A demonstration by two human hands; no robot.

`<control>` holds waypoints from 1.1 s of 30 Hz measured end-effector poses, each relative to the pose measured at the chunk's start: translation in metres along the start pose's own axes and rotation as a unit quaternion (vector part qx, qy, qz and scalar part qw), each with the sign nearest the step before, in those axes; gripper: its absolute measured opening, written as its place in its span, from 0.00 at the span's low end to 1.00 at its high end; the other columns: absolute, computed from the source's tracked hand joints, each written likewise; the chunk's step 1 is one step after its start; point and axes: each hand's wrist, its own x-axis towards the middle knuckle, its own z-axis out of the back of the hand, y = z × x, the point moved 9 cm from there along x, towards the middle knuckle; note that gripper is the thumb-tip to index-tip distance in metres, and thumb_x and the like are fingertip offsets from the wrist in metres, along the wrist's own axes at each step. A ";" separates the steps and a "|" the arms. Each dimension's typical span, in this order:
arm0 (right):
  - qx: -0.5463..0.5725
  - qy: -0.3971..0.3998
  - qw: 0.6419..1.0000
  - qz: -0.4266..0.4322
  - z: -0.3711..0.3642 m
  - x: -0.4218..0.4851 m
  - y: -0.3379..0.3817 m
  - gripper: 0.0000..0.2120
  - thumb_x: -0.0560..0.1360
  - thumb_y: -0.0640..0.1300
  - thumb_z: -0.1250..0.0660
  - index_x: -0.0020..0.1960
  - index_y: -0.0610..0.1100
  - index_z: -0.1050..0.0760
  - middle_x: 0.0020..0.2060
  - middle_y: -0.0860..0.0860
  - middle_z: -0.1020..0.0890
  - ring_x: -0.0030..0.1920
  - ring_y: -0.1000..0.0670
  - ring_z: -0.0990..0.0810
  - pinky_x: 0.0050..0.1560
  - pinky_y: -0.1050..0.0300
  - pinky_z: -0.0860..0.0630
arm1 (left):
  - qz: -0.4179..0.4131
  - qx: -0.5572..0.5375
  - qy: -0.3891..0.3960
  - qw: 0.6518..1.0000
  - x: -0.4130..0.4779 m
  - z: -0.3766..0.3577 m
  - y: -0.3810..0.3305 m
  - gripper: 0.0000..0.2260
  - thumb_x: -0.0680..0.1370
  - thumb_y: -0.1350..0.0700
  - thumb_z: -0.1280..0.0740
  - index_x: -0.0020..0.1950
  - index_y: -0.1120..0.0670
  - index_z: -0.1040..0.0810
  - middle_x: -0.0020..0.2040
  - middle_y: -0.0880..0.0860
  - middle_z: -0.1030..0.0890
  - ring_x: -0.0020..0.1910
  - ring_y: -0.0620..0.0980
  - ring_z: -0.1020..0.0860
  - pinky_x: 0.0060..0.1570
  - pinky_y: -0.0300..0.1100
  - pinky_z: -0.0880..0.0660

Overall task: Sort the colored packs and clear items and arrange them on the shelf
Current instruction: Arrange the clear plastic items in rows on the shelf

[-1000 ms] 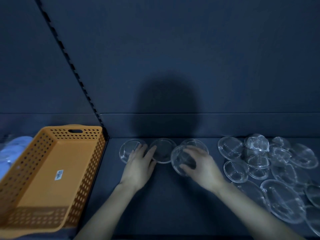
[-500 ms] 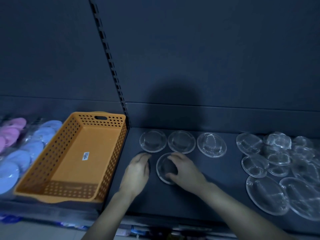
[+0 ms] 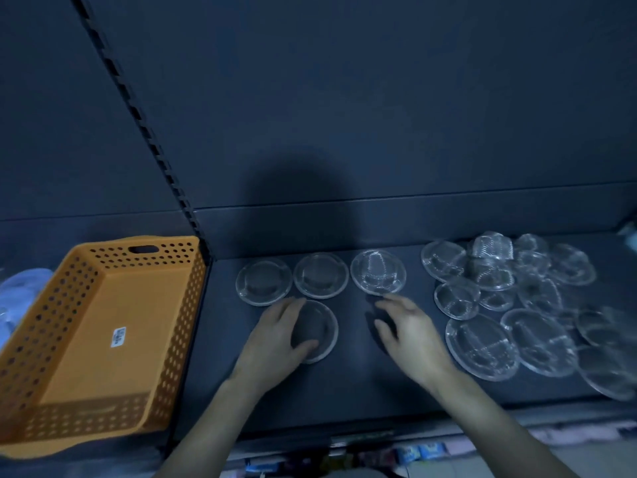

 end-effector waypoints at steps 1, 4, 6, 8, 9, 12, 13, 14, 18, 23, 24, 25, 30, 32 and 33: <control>-0.008 -0.013 1.000 -0.013 0.008 -0.004 -0.010 0.16 0.76 0.39 0.35 0.62 0.39 0.24 0.65 0.44 0.25 0.65 0.45 0.27 0.66 0.58 0.34 | -0.002 0.001 0.000 1.000 0.002 -0.002 -0.002 0.32 0.74 0.46 0.31 0.75 0.50 0.39 0.73 0.47 0.38 0.71 0.45 0.40 0.69 0.38 0.40; -0.048 -0.068 0.996 -0.029 0.034 -0.015 -0.034 0.12 0.72 0.33 0.32 0.55 0.35 0.21 0.57 0.39 0.21 0.61 0.39 0.24 0.66 0.45 0.30 | -0.009 0.006 -0.002 1.000 0.008 -0.007 -0.007 0.30 0.73 0.48 0.30 0.73 0.51 0.36 0.71 0.47 0.36 0.70 0.45 0.38 0.65 0.35 0.39; -0.083 -0.098 0.991 -0.047 0.048 -0.021 -0.050 0.11 0.67 0.30 0.29 0.50 0.34 0.19 0.50 0.37 0.19 0.55 0.35 0.22 0.60 0.37 0.28 | -0.007 0.005 -0.012 1.000 0.012 -0.009 -0.009 0.29 0.73 0.50 0.30 0.72 0.51 0.34 0.69 0.46 0.34 0.68 0.45 0.36 0.62 0.33 0.39; -0.125 -0.107 0.983 -0.080 0.055 -0.028 -0.068 0.10 0.67 0.32 0.30 0.48 0.35 0.19 0.49 0.38 0.19 0.53 0.35 0.22 0.58 0.37 0.27 | -0.001 0.003 -0.022 1.000 0.013 -0.010 -0.009 0.28 0.71 0.52 0.28 0.70 0.51 0.33 0.67 0.46 0.32 0.66 0.45 0.34 0.60 0.32 0.39; -0.143 -0.107 0.978 -0.105 0.057 -0.032 -0.078 0.08 0.69 0.34 0.31 0.48 0.36 0.20 0.51 0.38 0.20 0.55 0.35 0.23 0.58 0.38 0.28 | 0.000 0.005 -0.025 1.000 0.013 -0.011 -0.009 0.29 0.71 0.52 0.28 0.69 0.51 0.32 0.66 0.47 0.31 0.65 0.45 0.34 0.60 0.32 0.39; -0.186 -0.064 0.965 -0.171 0.050 -0.042 -0.102 0.13 0.75 0.45 0.35 0.57 0.42 0.23 0.58 0.42 0.24 0.61 0.38 0.29 0.63 0.45 0.32 | 0.001 0.011 -0.027 1.000 0.013 -0.013 -0.008 0.29 0.69 0.53 0.26 0.68 0.53 0.30 0.65 0.49 0.30 0.64 0.47 0.33 0.60 0.33 0.38; -0.189 -0.049 0.964 -0.178 0.048 -0.044 -0.106 0.15 0.75 0.46 0.36 0.60 0.45 0.25 0.59 0.43 0.26 0.61 0.38 0.30 0.64 0.46 0.33 | 0.003 0.009 -0.028 1.000 0.012 -0.013 -0.007 0.29 0.69 0.53 0.26 0.68 0.53 0.30 0.65 0.49 0.30 0.64 0.47 0.32 0.61 0.34 0.38; -0.188 -0.038 0.965 -0.179 0.045 -0.045 -0.108 0.16 0.75 0.47 0.37 0.62 0.47 0.27 0.60 0.44 0.26 0.60 0.39 0.31 0.64 0.48 0.33 | 0.006 0.007 -0.028 1.000 0.013 -0.013 -0.006 0.29 0.69 0.53 0.25 0.68 0.53 0.30 0.65 0.49 0.29 0.64 0.48 0.32 0.61 0.34 0.38; -0.171 -0.006 0.963 -0.206 0.046 -0.043 -0.106 0.20 0.73 0.49 0.36 0.64 0.50 0.30 0.59 0.45 0.26 0.58 0.38 0.30 0.60 0.49 0.30 | 0.017 -0.003 -0.036 0.999 0.012 -0.010 -0.007 0.28 0.69 0.53 0.26 0.67 0.52 0.29 0.64 0.49 0.28 0.63 0.48 0.31 0.60 0.35 0.37; -0.070 0.023 0.977 -0.202 0.040 -0.029 -0.079 0.25 0.70 0.54 0.31 0.65 0.50 0.27 0.56 0.44 0.24 0.56 0.38 0.27 0.59 0.51 0.28 | 0.017 -0.012 -0.043 0.999 0.008 -0.003 -0.005 0.28 0.68 0.54 0.25 0.67 0.53 0.28 0.64 0.48 0.28 0.63 0.48 0.31 0.61 0.35 0.37; -0.045 0.028 0.980 -0.191 0.036 -0.025 -0.071 0.25 0.69 0.54 0.30 0.64 0.50 0.26 0.56 0.44 0.23 0.57 0.39 0.26 0.59 0.53 0.29 | 0.021 -0.014 -0.045 0.999 0.007 -0.001 -0.003 0.28 0.68 0.54 0.25 0.67 0.52 0.28 0.64 0.48 0.28 0.63 0.47 0.31 0.61 0.34 0.38; -0.020 0.034 0.983 -0.180 0.031 -0.022 -0.063 0.25 0.69 0.53 0.30 0.64 0.49 0.26 0.57 0.44 0.23 0.58 0.40 0.26 0.60 0.55 0.29 | 0.026 -0.016 -0.048 0.998 0.005 0.001 0.000 0.28 0.68 0.53 0.25 0.67 0.52 0.28 0.64 0.47 0.29 0.64 0.47 0.31 0.61 0.33 0.39; 0.023 0.069 0.991 -0.111 0.003 -0.007 -0.019 0.28 0.70 0.52 0.29 0.67 0.47 0.29 0.59 0.47 0.24 0.61 0.46 0.28 0.61 0.59 0.31 | 0.042 -0.021 -0.067 0.997 -0.005 0.014 0.013 0.28 0.69 0.52 0.26 0.67 0.51 0.29 0.65 0.46 0.29 0.64 0.45 0.32 0.60 0.32 0.39; -0.006 0.077 0.995 -0.068 -0.009 -0.002 -0.001 0.26 0.70 0.52 0.30 0.67 0.49 0.29 0.60 0.49 0.25 0.62 0.46 0.31 0.62 0.57 0.32 | 0.054 -0.020 -0.073 0.996 -0.009 0.020 0.019 0.28 0.69 0.51 0.26 0.68 0.50 0.29 0.65 0.45 0.30 0.65 0.45 0.32 0.60 0.33 0.38; -0.018 0.081 0.996 -0.045 -0.015 0.000 0.008 0.26 0.70 0.52 0.31 0.67 0.50 0.29 0.61 0.50 0.26 0.62 0.46 0.32 0.63 0.57 0.32 | 0.059 -0.017 -0.074 0.995 -0.011 0.022 0.023 0.28 0.70 0.50 0.27 0.68 0.50 0.30 0.65 0.45 0.30 0.65 0.45 0.32 0.61 0.34 0.37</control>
